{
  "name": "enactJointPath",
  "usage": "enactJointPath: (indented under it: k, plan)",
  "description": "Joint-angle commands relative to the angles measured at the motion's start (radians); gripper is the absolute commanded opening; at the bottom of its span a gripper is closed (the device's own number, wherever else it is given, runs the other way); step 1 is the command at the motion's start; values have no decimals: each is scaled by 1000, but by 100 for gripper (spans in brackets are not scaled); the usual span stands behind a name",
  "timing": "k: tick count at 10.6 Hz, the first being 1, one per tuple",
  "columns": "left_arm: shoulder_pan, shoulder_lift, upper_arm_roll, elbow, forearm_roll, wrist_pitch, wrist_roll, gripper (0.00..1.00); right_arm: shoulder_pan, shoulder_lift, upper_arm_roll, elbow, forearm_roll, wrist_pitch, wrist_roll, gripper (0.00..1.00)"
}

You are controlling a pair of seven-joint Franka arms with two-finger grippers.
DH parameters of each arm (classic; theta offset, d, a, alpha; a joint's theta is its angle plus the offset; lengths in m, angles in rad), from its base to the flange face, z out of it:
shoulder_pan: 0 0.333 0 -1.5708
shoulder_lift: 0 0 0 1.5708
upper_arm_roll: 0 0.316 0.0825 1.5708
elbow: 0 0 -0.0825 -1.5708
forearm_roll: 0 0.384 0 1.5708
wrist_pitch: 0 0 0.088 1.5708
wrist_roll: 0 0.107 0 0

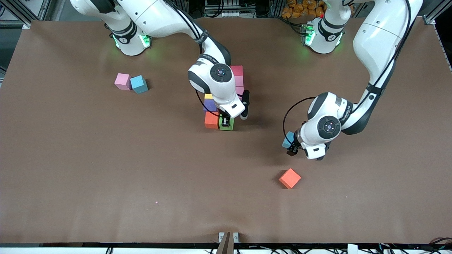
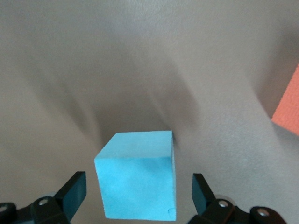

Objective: Form number 2 with 11 blocks

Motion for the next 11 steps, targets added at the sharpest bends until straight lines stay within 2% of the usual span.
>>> enactJointPath:
  k: [1, 5, 7, 11]
  plan:
    - [-5, -8, -3, -30, 23, 16, -22, 100, -6, -10, 3, -15, 21, -2, -25, 34]
    - [-7, 4, -3, -24, 29, 19, -22, 100, -9, -10, 8, -18, 47, -5, -41, 34]
    - [-7, 15, -3, -19, 35, 19, -20, 91, -11, -10, 8, -18, 47, -9, -45, 34]
    - [-7, 31, -2, -12, 35, 50, -20, 92, -14, -10, 6, -18, 47, -23, -59, 34]
